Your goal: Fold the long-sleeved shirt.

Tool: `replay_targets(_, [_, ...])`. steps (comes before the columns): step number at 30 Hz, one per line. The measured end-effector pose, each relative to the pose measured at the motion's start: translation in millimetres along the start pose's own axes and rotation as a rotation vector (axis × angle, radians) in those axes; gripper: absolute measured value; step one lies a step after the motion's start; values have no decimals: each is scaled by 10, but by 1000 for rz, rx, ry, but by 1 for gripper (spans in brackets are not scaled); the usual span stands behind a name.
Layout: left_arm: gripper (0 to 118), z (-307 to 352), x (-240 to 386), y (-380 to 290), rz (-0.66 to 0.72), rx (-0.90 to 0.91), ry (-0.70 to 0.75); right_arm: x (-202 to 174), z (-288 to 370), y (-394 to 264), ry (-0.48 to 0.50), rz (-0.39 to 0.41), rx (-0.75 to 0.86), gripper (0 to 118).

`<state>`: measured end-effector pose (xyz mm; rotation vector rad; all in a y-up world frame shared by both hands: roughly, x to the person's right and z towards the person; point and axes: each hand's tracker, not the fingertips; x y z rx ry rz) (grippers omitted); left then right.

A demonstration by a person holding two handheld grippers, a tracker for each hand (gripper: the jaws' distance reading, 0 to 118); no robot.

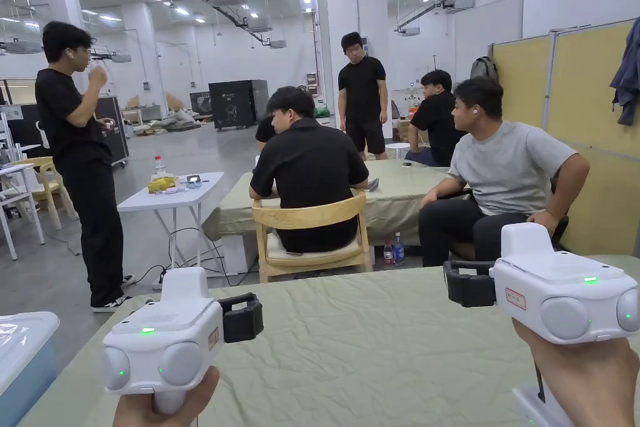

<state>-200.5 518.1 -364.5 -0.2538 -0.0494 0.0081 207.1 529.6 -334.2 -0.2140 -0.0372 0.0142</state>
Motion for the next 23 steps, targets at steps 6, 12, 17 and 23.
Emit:
replay_targets(6, [118,40,-20,-24,0,-16,-20,-27,-21,-34,8,1,-14,118])
replay_targets(12, [118,85,14,2,41,-46,25,3,-23,-46,3,-8,-23,118])
replay_targets(17, [118,108,4,-28,32,-14,-1,24,2,-38,-4,-3,-19,118])
replay_targets(23, [118,77,25,-53,-1,-4,45,49,17,-29,-7,-12,-18,118])
